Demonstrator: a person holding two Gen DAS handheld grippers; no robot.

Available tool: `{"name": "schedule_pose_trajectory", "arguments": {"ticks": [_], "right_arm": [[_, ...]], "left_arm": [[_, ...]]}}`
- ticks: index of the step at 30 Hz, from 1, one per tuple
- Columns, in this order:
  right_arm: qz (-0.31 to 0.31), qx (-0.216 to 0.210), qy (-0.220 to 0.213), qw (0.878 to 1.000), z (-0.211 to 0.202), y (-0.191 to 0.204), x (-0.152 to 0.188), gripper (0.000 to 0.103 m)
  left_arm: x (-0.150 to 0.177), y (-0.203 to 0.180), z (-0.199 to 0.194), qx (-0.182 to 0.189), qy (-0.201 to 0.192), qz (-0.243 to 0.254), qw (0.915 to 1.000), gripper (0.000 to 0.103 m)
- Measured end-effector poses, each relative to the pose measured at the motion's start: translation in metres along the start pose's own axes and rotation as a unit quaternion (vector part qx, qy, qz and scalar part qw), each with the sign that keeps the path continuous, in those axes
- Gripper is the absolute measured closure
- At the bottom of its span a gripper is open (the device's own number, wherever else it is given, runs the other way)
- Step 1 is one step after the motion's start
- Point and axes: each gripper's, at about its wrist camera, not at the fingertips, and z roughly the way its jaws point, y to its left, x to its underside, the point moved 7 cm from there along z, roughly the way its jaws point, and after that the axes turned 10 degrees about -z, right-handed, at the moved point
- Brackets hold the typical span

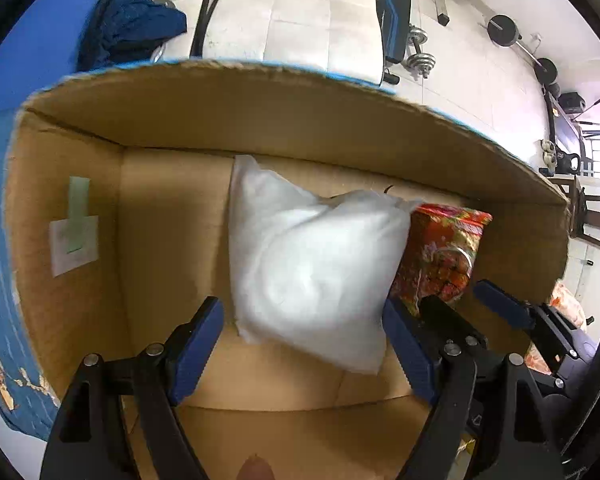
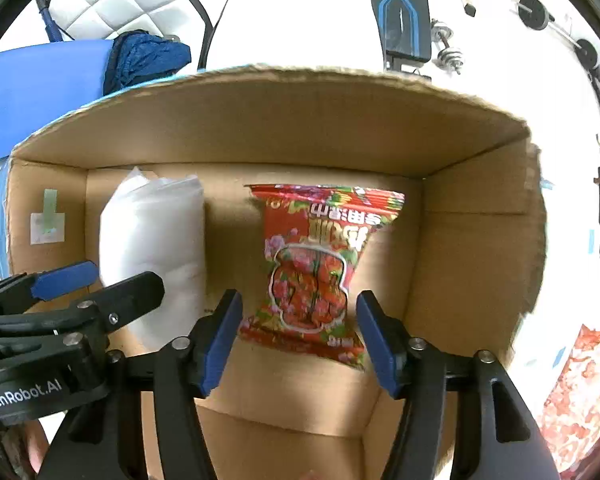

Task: Organize soft objects
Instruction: 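Carry both packs into the cardboard box and open both tools to release, then withdraw both tools from the box toward the remaining packets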

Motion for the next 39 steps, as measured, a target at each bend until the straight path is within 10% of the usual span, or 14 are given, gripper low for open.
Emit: {"name": "schedule_pose_trajectory", "arguments": {"ticks": [13,39], "right_arm": [[0.008,0.024,-0.030,0.999,-0.033,0.020,0.044,0.008],[0.017,0.052,-0.189,0.981,-0.172,0.063,0.180,0.008]], "left_arm": [[0.049,0.042,-0.050,-0.061,-0.108,0.031,0.9918,0.023],[0.175,0.066,-0.178,-0.086,-0.322,0.065,0.9406,0.014]]}}
